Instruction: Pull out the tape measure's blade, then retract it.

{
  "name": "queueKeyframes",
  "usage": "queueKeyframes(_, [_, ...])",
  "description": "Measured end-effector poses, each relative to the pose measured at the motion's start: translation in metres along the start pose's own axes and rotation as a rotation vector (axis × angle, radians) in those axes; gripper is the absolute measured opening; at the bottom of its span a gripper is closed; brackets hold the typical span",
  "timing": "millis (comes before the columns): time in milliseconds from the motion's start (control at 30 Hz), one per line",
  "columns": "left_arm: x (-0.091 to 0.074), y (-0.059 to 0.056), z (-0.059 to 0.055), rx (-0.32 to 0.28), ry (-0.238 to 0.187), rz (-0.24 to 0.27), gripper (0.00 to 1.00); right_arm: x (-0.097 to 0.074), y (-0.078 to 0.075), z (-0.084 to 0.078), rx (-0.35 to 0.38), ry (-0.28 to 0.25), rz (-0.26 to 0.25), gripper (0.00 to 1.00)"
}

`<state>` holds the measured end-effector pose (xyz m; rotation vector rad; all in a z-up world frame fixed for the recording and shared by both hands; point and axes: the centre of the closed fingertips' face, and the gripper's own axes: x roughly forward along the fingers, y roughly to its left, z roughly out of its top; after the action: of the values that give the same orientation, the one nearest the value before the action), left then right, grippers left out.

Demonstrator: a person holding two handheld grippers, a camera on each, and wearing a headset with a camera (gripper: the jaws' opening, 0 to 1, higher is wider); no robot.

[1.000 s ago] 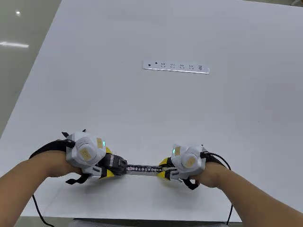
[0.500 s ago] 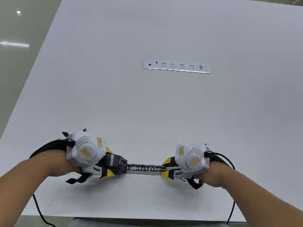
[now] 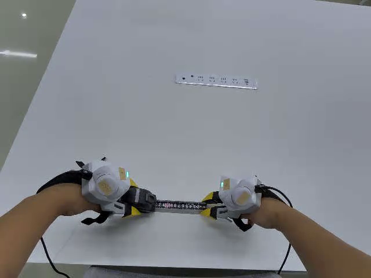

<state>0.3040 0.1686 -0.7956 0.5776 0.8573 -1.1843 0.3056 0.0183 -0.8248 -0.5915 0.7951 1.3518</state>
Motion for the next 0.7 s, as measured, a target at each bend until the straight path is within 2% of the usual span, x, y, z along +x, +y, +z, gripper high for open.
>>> queueKeyframes(700, [0.001,0.001,-0.002,-0.004,0.003,0.004,0.35,-0.011,-0.004,-0.014,0.016,0.006,-0.012,0.13])
